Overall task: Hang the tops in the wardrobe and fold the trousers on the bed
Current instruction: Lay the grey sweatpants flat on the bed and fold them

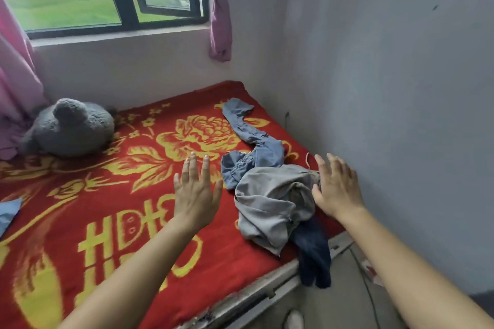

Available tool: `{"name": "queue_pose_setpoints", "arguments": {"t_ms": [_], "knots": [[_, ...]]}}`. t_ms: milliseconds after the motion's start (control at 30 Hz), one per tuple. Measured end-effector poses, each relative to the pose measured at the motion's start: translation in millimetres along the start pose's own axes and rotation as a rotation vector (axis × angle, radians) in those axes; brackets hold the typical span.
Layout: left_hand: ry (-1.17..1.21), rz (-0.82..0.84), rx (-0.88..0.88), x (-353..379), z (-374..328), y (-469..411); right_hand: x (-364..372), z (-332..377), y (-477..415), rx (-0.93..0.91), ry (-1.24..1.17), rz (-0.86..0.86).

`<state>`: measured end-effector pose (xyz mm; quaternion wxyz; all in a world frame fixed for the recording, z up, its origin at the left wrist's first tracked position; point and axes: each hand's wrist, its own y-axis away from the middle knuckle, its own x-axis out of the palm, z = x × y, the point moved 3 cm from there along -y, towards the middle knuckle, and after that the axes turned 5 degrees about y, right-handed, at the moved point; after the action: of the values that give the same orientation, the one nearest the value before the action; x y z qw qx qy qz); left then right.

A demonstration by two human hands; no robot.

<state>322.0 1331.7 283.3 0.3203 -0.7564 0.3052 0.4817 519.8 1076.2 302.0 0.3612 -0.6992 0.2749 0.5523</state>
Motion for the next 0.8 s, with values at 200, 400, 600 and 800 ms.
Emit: {"name": "queue_pose_setpoints", "arguments": {"t_ms": [200, 400, 600, 800], "knots": [[0.037, 0.141, -0.109, 107.7, -8.8, -50.4, 108.9, -28.5, -71.7, 0.0, 0.01, 0.171], [0.073, 0.348, -0.427, 227.5, 7.5, -82.2, 236.2, -23.6, -144.3, -0.042, -0.119, 0.362], [0.176, 0.494, -0.648, 315.3, 13.9, -123.7, 339.7, -1.6, -202.8, -0.168, -0.248, 0.453], [0.246, 0.489, -0.776, 382.8, 15.7, -161.1, 408.3, 19.5, -220.7, -0.365, -0.212, 0.511]]}}
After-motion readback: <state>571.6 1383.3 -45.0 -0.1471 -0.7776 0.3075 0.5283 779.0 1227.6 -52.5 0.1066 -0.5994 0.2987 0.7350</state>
